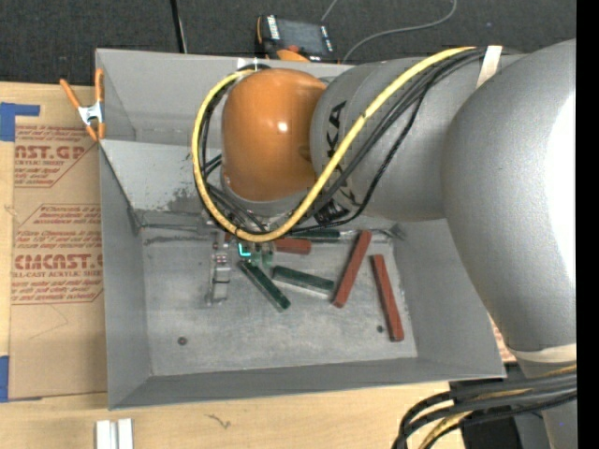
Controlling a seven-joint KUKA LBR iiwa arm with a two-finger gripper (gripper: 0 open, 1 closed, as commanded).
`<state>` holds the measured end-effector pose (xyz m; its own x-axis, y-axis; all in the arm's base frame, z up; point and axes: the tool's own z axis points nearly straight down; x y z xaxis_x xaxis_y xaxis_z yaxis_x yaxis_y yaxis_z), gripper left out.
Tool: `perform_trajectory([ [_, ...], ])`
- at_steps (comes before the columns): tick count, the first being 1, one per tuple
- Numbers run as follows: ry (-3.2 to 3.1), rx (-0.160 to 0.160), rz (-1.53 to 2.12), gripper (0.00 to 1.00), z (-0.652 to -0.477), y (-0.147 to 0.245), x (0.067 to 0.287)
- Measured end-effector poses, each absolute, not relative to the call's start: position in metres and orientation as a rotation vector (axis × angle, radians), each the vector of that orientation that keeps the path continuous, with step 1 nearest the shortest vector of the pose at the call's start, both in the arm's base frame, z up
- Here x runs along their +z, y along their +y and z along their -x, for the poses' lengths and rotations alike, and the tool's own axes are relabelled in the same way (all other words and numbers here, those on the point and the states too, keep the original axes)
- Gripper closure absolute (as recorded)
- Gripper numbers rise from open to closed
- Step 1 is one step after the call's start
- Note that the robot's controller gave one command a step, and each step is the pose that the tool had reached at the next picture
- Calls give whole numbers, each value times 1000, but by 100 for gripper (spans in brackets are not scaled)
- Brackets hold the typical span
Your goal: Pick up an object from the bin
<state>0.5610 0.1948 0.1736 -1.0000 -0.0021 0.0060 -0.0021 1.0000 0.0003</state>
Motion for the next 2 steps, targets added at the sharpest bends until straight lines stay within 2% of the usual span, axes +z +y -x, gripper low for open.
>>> perform_trajectory([
  [1,-3144,1,-70,0,-564,110,198],
  [2,-3141,-1,47,0,-579,40,70],
])
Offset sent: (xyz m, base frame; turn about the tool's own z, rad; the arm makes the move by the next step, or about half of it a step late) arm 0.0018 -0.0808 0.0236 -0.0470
